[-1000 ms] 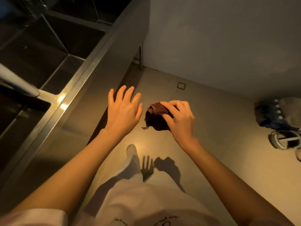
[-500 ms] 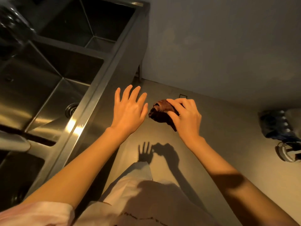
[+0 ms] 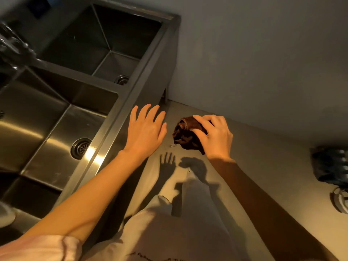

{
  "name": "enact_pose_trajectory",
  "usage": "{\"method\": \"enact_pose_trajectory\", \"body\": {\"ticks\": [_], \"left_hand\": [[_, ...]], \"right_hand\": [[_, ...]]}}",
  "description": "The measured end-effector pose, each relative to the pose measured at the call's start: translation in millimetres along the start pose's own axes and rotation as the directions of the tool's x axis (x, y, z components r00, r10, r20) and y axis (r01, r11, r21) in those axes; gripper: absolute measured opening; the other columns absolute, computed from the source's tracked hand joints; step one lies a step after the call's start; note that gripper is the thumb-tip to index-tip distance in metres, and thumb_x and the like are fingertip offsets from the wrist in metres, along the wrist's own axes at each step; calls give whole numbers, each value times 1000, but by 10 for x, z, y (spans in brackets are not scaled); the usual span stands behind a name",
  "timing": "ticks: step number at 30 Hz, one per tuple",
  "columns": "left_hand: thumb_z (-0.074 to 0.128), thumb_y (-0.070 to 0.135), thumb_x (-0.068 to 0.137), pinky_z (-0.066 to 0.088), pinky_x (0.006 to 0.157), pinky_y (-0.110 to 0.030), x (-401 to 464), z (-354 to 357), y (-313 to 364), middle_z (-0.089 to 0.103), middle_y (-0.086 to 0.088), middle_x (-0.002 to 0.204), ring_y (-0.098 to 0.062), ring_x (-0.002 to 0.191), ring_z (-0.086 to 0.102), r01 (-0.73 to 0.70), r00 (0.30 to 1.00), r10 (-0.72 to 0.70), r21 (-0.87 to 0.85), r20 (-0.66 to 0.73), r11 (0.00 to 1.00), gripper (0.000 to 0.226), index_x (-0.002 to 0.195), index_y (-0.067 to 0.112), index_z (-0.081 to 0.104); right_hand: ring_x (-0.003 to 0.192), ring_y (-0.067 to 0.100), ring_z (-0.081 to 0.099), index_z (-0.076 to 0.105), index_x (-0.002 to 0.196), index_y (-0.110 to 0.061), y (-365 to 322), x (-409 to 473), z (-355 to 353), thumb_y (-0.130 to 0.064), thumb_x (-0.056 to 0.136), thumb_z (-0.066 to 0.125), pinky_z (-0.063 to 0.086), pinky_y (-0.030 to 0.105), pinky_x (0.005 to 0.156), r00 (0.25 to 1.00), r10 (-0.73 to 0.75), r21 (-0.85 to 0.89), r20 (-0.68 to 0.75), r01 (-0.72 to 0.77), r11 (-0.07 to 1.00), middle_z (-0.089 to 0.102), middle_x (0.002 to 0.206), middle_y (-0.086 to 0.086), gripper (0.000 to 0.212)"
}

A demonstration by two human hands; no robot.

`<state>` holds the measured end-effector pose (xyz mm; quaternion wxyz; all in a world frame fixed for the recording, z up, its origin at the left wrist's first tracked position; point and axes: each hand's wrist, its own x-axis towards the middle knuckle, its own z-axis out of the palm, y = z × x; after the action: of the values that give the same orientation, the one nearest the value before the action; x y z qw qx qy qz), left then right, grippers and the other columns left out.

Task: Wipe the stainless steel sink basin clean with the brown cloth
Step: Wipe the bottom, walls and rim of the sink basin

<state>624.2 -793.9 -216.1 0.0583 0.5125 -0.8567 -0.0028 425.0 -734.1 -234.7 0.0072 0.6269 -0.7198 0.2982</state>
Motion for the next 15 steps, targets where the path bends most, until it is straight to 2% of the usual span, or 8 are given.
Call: {"method": "enact_pose_trajectory", "body": {"ticks": [7, 15], "left_hand": [[33, 39, 96, 26, 109, -54, 901, 68, 65, 58, -12, 130, -33, 126, 48, 78, 996, -75, 66, -49, 995, 47, 124, 12, 59], [32, 41, 96, 26, 109, -52, 1783, 17, 273, 57, -11, 129, -31, 125, 48, 304, 950, -301, 32, -80, 952, 47, 123, 13, 59]], "right_hand": [[87, 28, 61, 74, 107, -18, 382, 1025, 135, -26, 79, 74, 50, 32, 64, 994, -110, 81, -19, 111, 990, 68, 94, 3, 29], [87, 29, 58, 73, 108, -16, 796, 2088, 191, -25, 80, 71, 49, 34, 70, 961, -276, 206, 13, 268, 941, 66, 94, 4, 29]]}}
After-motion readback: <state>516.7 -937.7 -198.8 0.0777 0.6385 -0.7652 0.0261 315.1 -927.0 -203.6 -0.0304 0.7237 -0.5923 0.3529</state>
